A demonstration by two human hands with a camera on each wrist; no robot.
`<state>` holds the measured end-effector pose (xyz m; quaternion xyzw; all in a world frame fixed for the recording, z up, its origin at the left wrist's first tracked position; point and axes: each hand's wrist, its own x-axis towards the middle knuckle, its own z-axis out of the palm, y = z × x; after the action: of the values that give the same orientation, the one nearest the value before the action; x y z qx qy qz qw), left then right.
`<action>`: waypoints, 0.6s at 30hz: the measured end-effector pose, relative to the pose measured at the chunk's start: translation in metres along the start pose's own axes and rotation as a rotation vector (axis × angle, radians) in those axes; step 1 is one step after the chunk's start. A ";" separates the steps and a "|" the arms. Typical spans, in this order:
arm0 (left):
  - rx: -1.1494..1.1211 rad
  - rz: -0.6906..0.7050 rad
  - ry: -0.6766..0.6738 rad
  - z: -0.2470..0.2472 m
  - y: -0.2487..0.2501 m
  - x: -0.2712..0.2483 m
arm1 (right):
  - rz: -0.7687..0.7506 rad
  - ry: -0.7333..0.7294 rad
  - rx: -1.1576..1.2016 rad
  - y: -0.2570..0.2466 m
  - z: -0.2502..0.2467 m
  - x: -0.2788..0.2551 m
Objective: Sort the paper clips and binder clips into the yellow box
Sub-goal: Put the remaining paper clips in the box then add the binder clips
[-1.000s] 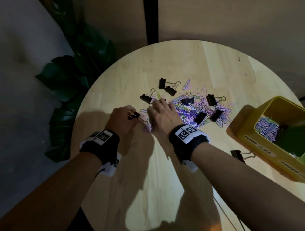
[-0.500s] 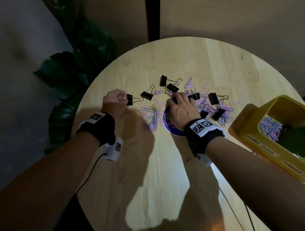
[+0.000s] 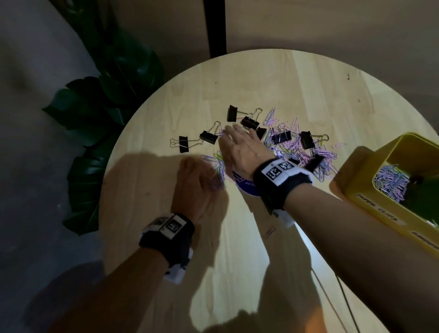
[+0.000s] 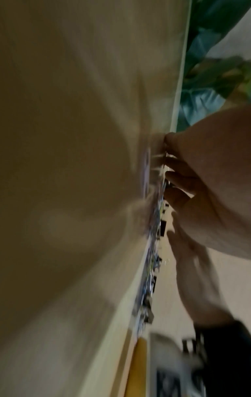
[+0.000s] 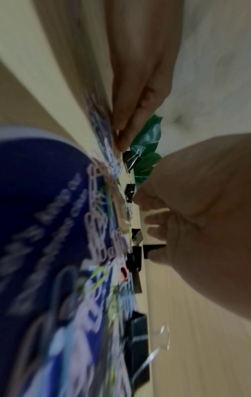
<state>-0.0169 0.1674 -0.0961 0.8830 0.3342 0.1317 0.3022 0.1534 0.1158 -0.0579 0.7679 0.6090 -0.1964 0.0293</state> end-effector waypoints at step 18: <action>0.122 0.190 -0.298 0.003 -0.002 0.079 | -0.069 -0.022 0.114 -0.002 0.040 -0.034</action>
<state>0.0422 0.2199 -0.0970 0.9370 0.2081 0.0069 0.2807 0.1344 0.0740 -0.0825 0.7447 0.6225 -0.2403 -0.0147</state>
